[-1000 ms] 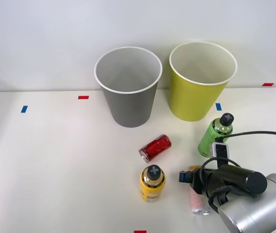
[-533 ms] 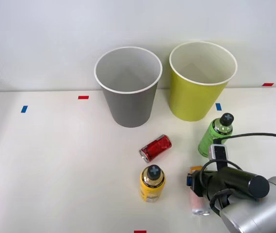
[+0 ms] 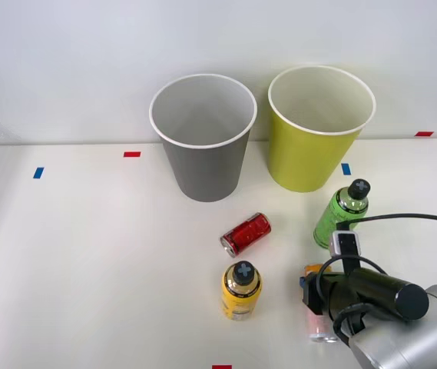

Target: Put cans in the gray bin, plastic bottles in the light green bin

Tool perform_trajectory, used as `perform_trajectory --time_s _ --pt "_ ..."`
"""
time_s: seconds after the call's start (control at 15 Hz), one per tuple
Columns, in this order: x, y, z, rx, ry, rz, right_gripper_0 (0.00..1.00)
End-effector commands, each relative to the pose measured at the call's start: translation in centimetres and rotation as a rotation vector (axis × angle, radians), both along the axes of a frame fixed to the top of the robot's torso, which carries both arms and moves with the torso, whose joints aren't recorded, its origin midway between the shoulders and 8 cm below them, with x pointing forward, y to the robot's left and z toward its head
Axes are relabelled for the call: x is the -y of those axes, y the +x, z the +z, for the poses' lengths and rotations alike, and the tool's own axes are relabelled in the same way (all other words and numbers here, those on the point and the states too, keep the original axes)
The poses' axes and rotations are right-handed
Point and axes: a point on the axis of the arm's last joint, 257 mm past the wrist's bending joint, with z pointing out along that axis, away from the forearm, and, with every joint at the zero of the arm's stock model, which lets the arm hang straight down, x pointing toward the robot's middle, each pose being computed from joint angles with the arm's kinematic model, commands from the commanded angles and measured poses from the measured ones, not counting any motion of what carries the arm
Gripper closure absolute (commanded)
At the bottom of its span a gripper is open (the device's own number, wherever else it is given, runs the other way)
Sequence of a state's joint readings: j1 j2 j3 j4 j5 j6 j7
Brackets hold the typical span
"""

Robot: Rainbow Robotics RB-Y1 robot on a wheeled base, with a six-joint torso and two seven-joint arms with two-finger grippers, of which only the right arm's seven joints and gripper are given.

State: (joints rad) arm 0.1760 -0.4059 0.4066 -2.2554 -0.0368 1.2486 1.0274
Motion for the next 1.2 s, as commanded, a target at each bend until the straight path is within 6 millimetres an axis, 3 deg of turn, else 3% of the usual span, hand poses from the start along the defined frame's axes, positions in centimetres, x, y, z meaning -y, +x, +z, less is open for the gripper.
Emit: perform_trajectory --time_s 0.07,0.27,0.6,0.8,0.93,1.2 --pt "0.8 -0.8 1.7 0.036 -0.014 0.009 0.82" --pt "1.2 -0.8 4.1 0.132 -0.060 0.085 0.88" --pt "-0.8 -1.3 8.2 0.322 0.025 0.121 0.97" --pt "-0.6 -2.7 12.1 0.408 0.043 0.099 0.98" --pt "0.6 -3.3 11.9 0.423 0.038 0.068 0.99" --pt "0.8 -3.2 16.7 0.648 0.041 0.143 0.99"
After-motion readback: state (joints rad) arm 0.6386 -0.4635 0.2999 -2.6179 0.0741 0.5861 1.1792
